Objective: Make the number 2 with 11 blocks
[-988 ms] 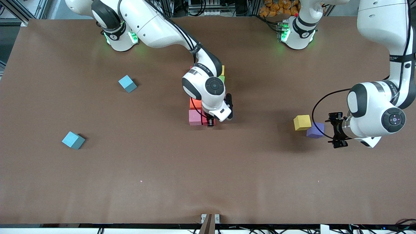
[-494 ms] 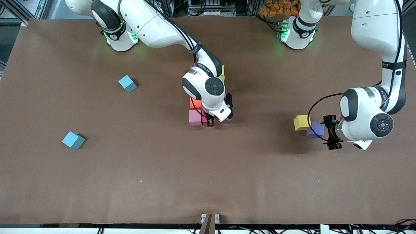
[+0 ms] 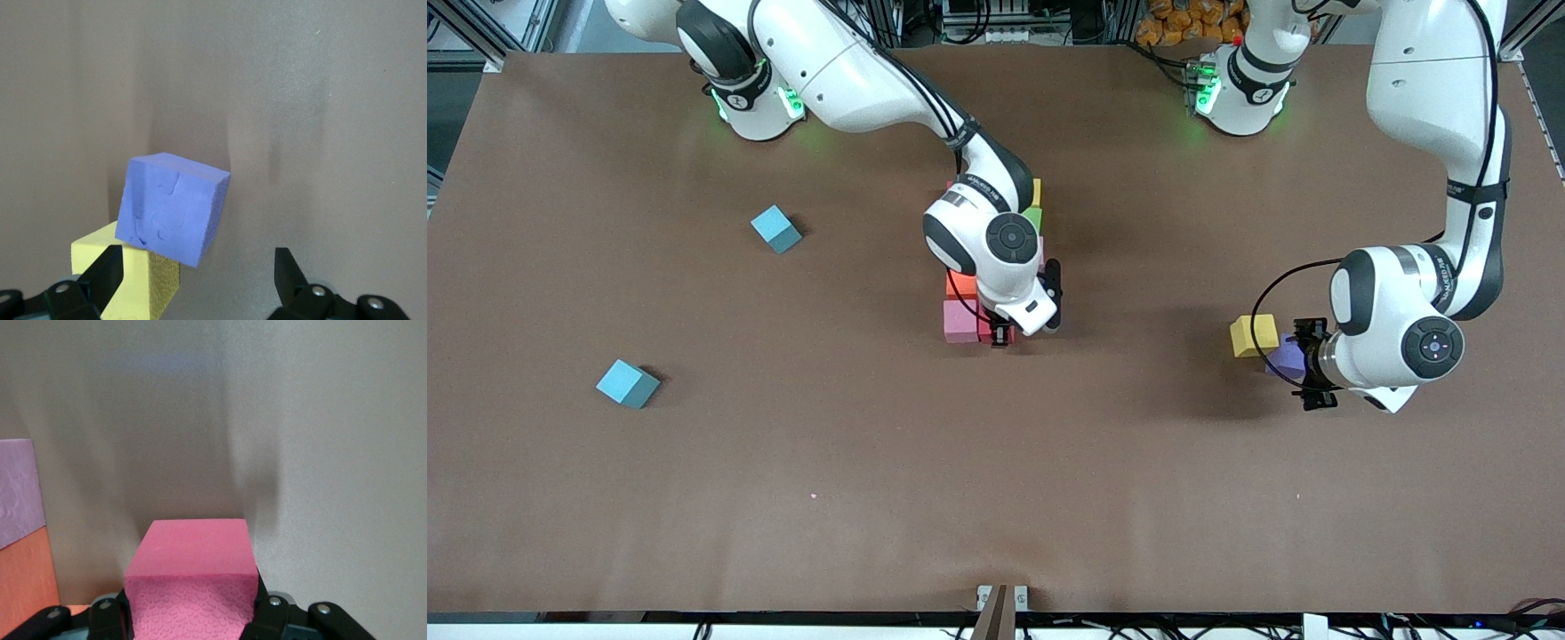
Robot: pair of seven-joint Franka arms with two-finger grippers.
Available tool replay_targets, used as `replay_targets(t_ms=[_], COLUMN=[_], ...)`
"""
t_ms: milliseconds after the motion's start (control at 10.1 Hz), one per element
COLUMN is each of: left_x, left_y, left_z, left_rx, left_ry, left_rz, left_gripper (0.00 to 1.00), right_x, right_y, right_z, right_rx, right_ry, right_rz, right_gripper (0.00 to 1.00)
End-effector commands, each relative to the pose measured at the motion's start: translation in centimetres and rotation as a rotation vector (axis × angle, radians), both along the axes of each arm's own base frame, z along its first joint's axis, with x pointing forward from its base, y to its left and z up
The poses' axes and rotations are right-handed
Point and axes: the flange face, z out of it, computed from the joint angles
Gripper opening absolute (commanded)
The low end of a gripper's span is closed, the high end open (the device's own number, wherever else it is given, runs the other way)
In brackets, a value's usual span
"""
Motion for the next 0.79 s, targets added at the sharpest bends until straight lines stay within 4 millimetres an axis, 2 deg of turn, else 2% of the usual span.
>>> replay_targets(t_ms=[0,297,395,494,692], left_x=[-1.1,-2.5,-2.8,-3.0,-3.4], left_y=[0.9,0.8,1.0,1.0,1.2], left_z=[-0.5,-1.3,-1.3,-1.6,-2.2], left_rx=[-0.02,-0.011,0.005,0.006,0.004], left_ry=[-0.009,0.006,0.006,0.014,0.01], left_rz=[-0.066,-0.086,-0.103,-0.105,-0.121], left_gripper=[1.0,1.0,1.0,1.0,1.0], right_x=[0.5,0.4,0.4,0.4,0.4], right_y=[0.0,0.0,0.0,0.0,0.1], right_z=[0.1,0.0,0.0,0.0,0.6], right_rx=[0.009,0.007,0.007,0.007,0.014], right_ry=[0.011,0.013,0.013,0.013,0.009], right_rz=[-0.024,-0.023,-0.023,-0.023,-0.021], right_gripper=[0.33,0.5,0.72,1.0,1.0])
